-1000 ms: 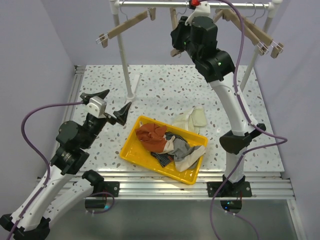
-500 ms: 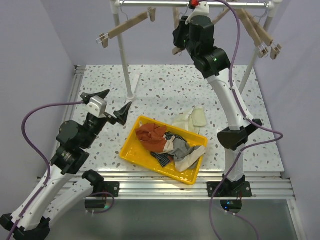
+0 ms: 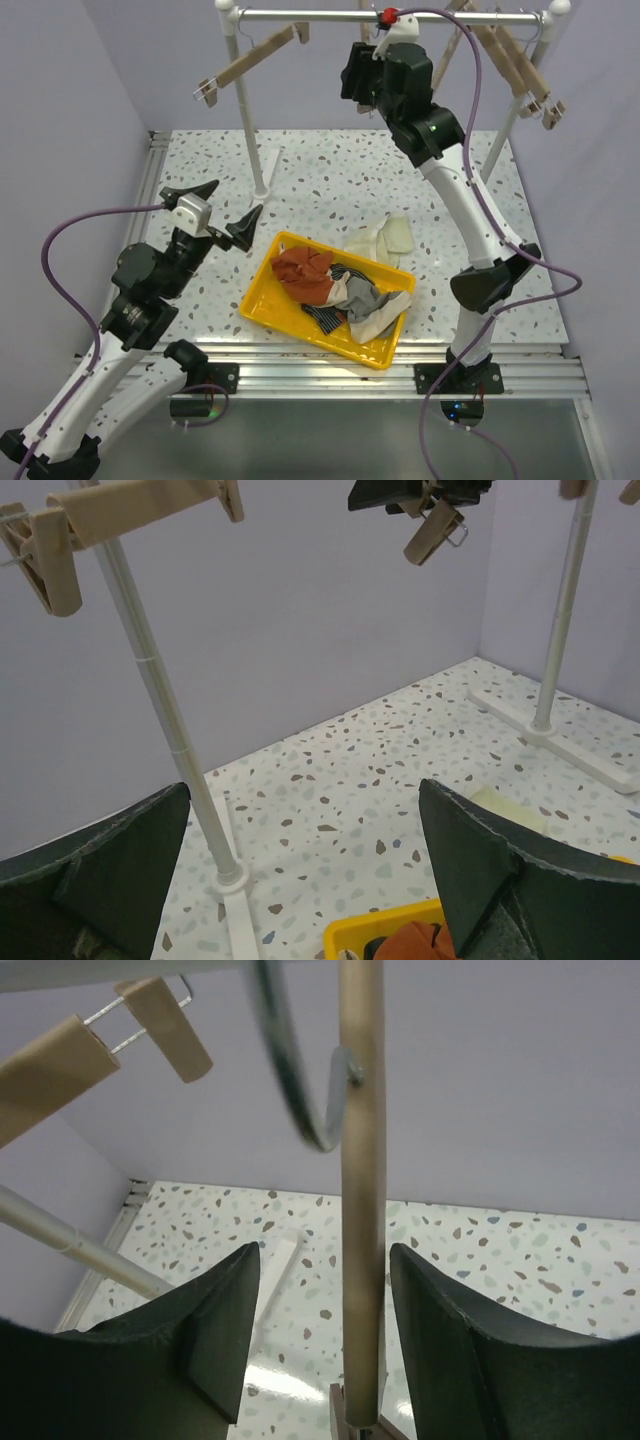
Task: Remove the underwear clipped to the hanger
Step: Place the hanger at the clothesline.
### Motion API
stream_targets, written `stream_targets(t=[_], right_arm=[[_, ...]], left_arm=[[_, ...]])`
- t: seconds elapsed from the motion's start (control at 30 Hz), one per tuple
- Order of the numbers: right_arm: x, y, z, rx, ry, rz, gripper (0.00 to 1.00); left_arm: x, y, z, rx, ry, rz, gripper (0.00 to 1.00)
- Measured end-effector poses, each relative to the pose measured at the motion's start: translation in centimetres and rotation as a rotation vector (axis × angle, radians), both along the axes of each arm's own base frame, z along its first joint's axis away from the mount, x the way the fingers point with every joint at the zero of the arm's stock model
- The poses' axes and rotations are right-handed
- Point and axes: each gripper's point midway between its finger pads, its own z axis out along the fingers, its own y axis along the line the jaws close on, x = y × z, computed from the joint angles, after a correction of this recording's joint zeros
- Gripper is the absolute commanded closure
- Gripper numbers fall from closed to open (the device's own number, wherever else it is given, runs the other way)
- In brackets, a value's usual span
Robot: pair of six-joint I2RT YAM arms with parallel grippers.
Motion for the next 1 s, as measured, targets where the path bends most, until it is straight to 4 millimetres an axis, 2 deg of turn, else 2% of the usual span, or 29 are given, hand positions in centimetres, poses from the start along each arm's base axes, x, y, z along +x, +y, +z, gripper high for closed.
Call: stream_targets(t=[0.07, 0.37, 0.77, 0.87, 1.0], right_arm=[[-0.7, -0.4, 0.6, -0.007, -0.024, 0.008, 0.34], [-4.1, -2.6, 4.7, -0.015, -0.138, 0.014, 0.29], [-6.1, -3.7, 5.4, -0.068, -0.214, 0.034, 0.19], [-7.0, -3.9, 6.1, -0.088, -0.253, 0.057, 0.14], [-8.8, -4.2, 7.8, -0.125, -0.339, 0.100, 0.07]], left_arm=[[0.0, 0.0, -0.2, 0.000, 0.002, 0.000, 0.00], [0.2, -0.3, -0.3, -0.012, 0.011, -0.005, 0.00], [0.3, -0.4, -0.3, -0.020, 0.015, -0.011, 0.00], [0.4, -0.5, -0.3, -0.020, 0.016, -0.011, 0.00], [0.7, -0.7, -0.7, -0.020, 0.032, -0.014, 0.00]])
